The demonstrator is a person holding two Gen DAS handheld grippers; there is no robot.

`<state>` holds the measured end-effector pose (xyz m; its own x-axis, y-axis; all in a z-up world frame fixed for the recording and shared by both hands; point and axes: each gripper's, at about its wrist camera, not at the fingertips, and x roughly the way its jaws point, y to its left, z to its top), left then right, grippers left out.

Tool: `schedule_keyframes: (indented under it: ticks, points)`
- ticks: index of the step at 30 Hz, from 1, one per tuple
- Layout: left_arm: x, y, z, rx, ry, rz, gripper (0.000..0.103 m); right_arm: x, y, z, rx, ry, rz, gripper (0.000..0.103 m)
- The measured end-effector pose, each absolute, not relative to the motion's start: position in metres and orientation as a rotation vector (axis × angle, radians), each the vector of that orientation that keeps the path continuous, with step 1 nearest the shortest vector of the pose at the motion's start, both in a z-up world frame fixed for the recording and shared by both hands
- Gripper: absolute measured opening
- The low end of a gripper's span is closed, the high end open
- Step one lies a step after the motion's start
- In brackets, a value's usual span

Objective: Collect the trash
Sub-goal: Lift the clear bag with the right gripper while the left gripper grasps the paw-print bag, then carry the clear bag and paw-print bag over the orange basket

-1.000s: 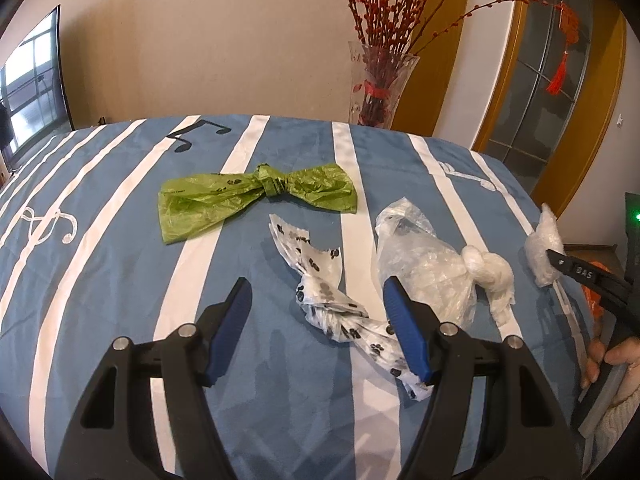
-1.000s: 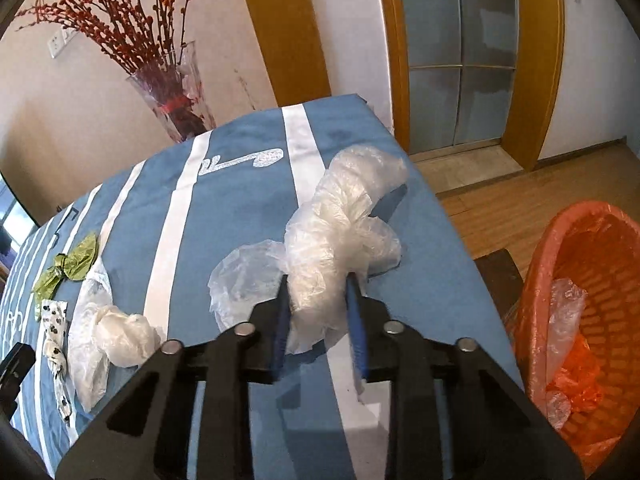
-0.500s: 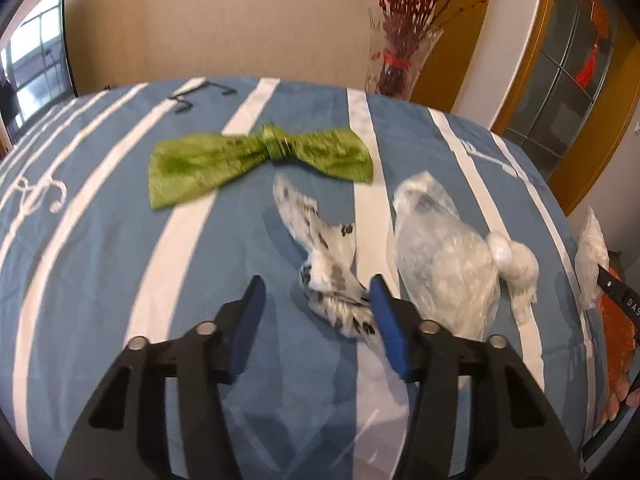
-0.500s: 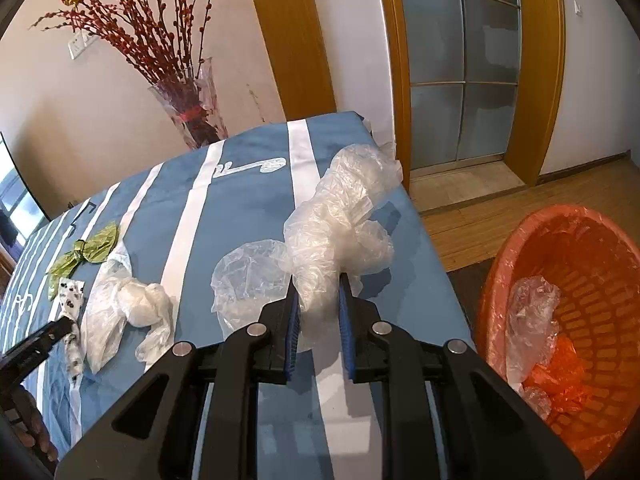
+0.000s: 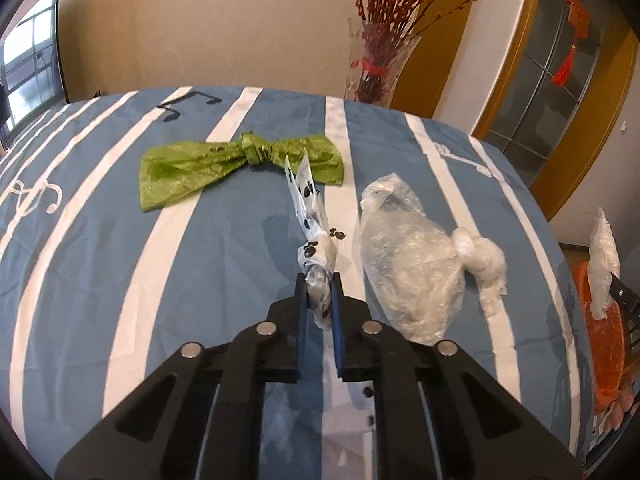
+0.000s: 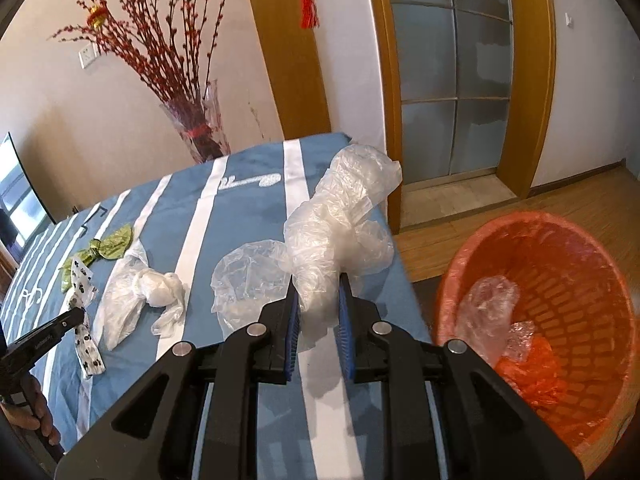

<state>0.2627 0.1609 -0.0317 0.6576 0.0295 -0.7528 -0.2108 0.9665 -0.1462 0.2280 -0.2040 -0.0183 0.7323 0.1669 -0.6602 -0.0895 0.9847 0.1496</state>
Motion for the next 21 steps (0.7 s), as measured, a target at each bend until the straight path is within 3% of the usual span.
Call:
schedule_keyframes:
  ticks: [9,21]
  points:
    - [0.250,0.135,0.008,-0.201,0.780,0.084,0.012,0.194,-0.221,0.010,0.096,0.655,0.144,0.019]
    - [0.237,0.041,0.045,-0.146,0.727,-0.126,0.012,0.133,-0.271,0.046,0.055,0.492,0.080,0.019]
